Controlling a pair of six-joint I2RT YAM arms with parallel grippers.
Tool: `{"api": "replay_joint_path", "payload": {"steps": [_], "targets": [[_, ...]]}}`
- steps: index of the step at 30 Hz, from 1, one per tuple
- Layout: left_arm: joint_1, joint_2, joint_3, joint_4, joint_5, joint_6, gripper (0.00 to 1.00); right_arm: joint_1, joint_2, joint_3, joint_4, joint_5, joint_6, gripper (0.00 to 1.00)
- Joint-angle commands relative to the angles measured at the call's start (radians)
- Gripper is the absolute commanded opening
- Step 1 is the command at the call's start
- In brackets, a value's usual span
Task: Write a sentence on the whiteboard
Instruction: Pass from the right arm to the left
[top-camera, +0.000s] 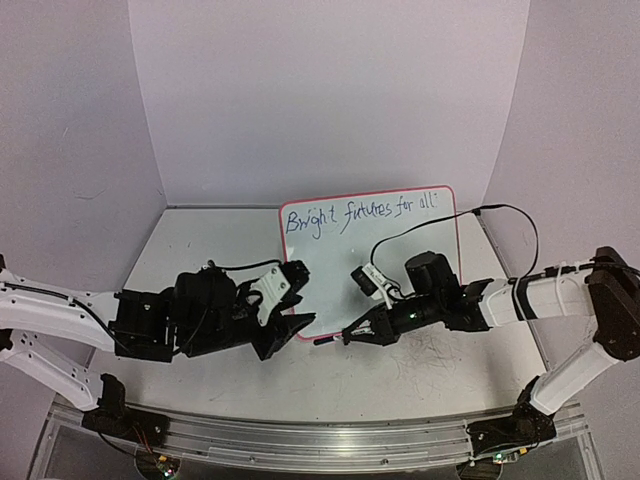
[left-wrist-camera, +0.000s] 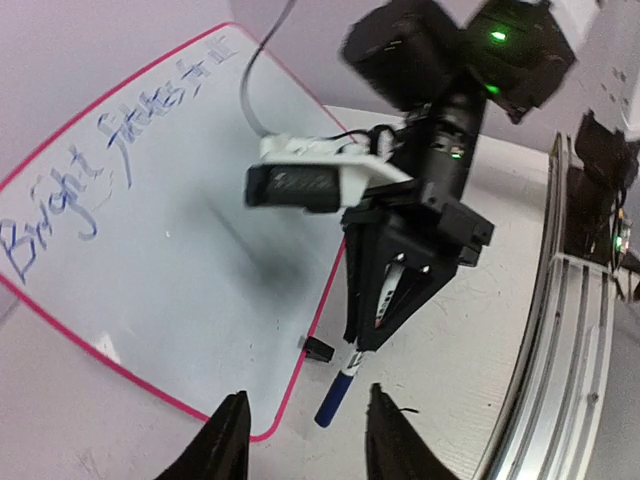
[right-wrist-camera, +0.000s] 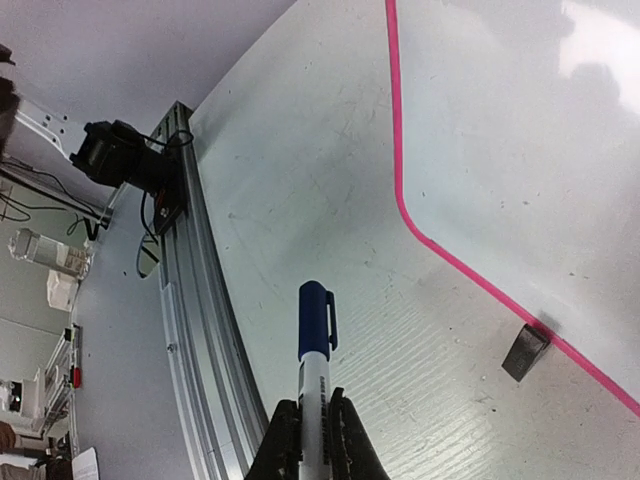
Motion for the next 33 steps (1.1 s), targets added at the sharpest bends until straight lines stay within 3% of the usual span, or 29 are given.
{"api": "replay_joint_path", "payload": {"steps": [1,7,11,21,33], "targets": [[0.134,-0.049,-0.055,-0.031,0.159,-0.259,0.49,-0.023,-0.068,-0.02,0.071,-0.054,0.033,0.0],[0.212,-0.073,-0.153,0.116,0.455,-0.426,0.73,-0.026,-0.115,-0.046,0.122,-0.109,0.074,0.0],[0.213,-0.08,-0.154,0.106,0.499,-0.376,0.76,-0.026,-0.142,-0.05,0.134,-0.149,0.081,0.0],[0.215,0.107,0.029,-0.038,0.576,-0.199,0.81,-0.025,-0.148,-0.042,0.134,-0.239,0.068,0.0],[0.214,0.211,0.099,-0.093,0.633,-0.134,0.84,-0.025,-0.144,-0.027,0.128,-0.266,0.068,0.0]]}}
